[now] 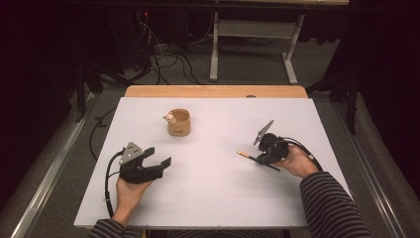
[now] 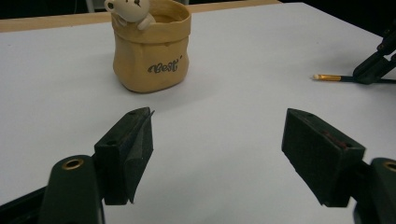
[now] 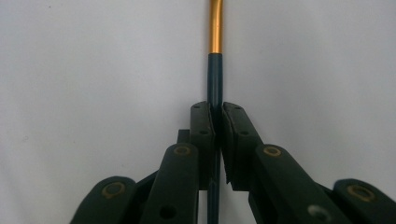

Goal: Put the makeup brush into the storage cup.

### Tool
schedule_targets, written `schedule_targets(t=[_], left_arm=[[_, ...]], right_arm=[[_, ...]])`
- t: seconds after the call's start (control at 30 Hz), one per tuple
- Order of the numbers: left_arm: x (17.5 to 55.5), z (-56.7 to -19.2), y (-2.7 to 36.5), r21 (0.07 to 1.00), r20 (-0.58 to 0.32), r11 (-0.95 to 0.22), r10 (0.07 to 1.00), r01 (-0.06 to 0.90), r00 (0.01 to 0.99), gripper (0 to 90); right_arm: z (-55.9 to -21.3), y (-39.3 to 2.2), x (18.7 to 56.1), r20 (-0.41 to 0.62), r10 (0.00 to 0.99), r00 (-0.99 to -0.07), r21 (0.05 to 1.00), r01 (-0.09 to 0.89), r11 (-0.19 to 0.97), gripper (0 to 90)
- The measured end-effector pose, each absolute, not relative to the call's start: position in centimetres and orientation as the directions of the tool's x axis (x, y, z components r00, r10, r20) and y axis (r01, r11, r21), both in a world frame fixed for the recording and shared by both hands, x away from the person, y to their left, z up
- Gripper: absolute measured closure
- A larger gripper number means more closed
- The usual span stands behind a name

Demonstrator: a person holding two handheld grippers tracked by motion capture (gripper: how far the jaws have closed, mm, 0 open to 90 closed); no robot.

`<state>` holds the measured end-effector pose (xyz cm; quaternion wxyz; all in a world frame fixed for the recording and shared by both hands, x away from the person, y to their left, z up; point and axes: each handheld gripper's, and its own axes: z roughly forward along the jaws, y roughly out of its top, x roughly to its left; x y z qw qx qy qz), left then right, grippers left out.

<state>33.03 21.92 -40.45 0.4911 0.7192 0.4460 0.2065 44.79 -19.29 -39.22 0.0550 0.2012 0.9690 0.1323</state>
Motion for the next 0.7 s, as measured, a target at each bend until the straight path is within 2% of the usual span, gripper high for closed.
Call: schedule_targets(t=[0.7], left_arm=[[33.0, -40.4, 21.9, 0.89, -0.141, -0.123, 0.842, 0.439, 0.521, 25.5]], right_arm=[[-37.7, -20.1, 43.1, -0.011, 0.437, -0.9, 0.415, 0.393, 0.821, 85.7]])
